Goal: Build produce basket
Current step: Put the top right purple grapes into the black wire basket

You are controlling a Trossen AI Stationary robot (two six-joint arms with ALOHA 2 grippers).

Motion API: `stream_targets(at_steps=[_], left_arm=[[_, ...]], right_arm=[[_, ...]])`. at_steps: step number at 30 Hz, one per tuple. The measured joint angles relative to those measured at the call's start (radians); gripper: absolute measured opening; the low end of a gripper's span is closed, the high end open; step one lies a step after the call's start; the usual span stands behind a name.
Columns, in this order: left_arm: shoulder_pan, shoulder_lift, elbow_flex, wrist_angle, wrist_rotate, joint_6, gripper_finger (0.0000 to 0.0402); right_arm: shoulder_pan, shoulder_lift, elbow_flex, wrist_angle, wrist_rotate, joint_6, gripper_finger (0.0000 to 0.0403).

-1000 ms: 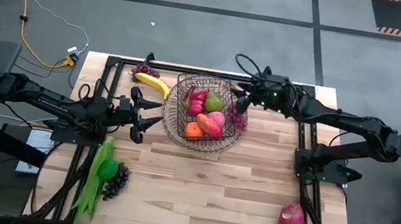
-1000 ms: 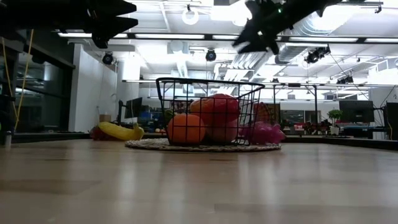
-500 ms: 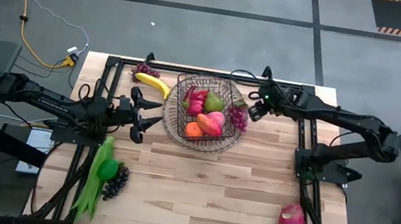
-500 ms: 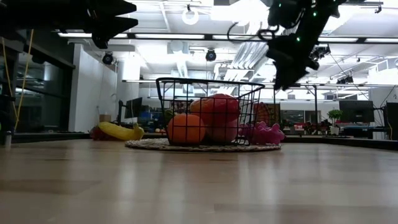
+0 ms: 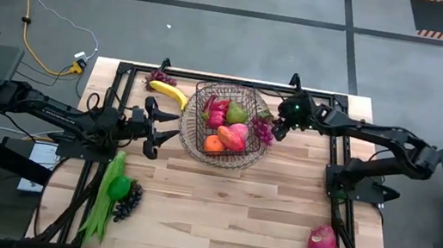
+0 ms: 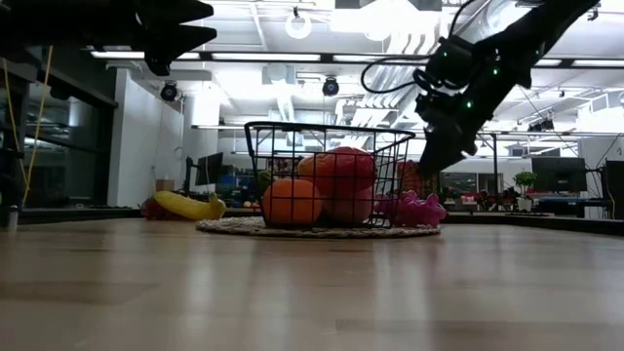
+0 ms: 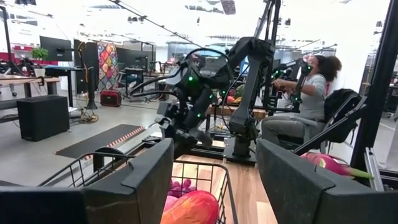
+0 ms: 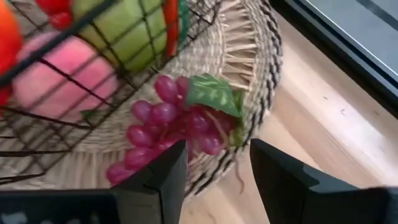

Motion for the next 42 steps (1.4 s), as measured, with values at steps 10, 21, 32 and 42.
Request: stream_targets(at_steps=[10,21,32,42], left_arm=[[0.0,0.0,0.0,0.0,0.0,0.0,0.0217],[0.002,0.0,0.0,0.0,0.0,0.003,0.0217],[0.002,0.0,0.0,0.0,0.0,0.001,0.0217],[0.002,0.0,0.0,0.0,0.0,0.0,0.0217]], right_arm=[[-0.012,0.114,-0.007,0.076,-0.026,-0.051,0.0165],[-0.012,0.133,-0.007,0.12,-0.021,-0.052,0.0146],[-0.012,0.133,-0.007,0.119,0.025,-0.052,0.0009],[-0.012,0.123,-0.006,0.155,0.024,-0.049,0.0003]])
